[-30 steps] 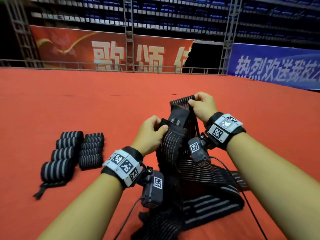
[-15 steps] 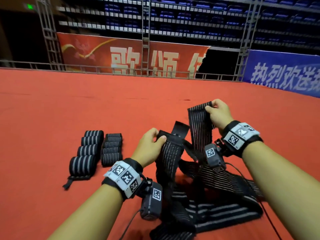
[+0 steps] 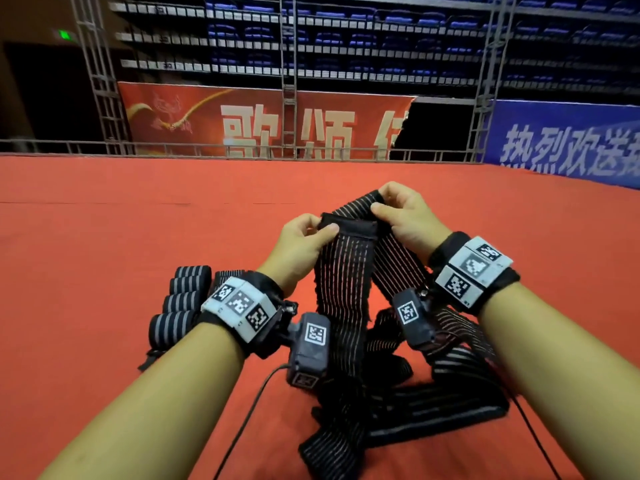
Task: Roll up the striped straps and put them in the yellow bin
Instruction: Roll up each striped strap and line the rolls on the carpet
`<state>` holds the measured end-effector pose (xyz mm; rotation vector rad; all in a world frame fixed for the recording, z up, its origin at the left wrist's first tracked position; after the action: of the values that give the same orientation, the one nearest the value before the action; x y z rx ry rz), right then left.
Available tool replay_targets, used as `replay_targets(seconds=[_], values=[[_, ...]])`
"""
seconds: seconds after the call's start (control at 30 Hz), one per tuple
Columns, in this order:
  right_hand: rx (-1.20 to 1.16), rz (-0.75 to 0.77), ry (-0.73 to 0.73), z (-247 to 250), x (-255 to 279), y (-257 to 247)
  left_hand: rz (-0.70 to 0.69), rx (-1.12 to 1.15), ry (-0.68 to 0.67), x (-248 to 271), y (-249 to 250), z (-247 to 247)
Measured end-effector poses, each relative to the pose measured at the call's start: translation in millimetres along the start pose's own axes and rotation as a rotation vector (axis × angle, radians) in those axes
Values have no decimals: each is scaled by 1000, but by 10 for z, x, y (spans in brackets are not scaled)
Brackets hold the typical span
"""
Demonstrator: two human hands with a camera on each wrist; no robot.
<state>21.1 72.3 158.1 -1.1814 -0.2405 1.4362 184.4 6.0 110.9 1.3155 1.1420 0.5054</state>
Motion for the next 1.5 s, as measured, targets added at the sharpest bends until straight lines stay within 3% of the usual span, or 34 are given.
replay_targets(seconds=[0.17, 0.27, 0.33, 0.47, 0.63, 0.8, 0.87, 0.93, 1.1, 1.17, 1.23, 1.3, 1.37, 1.43, 1.5], values=[[-1, -17, -15, 26, 170, 94, 32, -8, 113, 32, -49, -127], [-13, -102, -53, 104, 254, 237, 45, 26, 148, 49, -57, -194], [109, -189, -135, 127, 347, 497, 26, 19, 176, 38, -49, -213], [525, -340, -463, 42, 730, 1180, -3, 23, 191, 17, -14, -250], [757, -411, -474, 6, 1022, 1543, -52, 13, 234, -7, 23, -254], [959, -550, -601, -54, 1085, 1795, -172, 45, 287, 12, 174, -188], [889, -552, -576, -79, 1083, 1838, -206, 86, 273, 8, 297, -154], [657, -516, -494, -172, 1044, 1792, -207, 98, 237, 4, 375, -130], [346, -282, -279, -585, 823, 1531, -187, 112, 222, 70, 387, -78], [442, -256, -232, -665, 742, 1455, -189, 129, 237, 99, 416, -7], [644, -279, -328, -696, 721, 1497, -222, 133, 278, 121, 499, 105], [832, -394, -486, -685, 786, 1619, -263, 137, 302, 145, 602, 221], [918, -466, -492, -667, 848, 1700, -271, 132, 275, 175, 666, 288], [824, -419, -347, -645, 804, 1620, -264, 119, 255, 207, 660, 325], [515, -316, -241, -668, 702, 1401, -256, 118, 268, 226, 629, 359]])
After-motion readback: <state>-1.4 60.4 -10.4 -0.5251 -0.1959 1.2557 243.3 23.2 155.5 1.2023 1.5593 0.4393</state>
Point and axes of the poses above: each hand's wrist, its own x-axis away from the middle knuckle, its own z-axis out of the back of the hand, y = z × x, the point moved 2 cm from there along -x, towards the middle knuckle, and after that the axes turned 10 degrees about x, right-handed, at the moved point
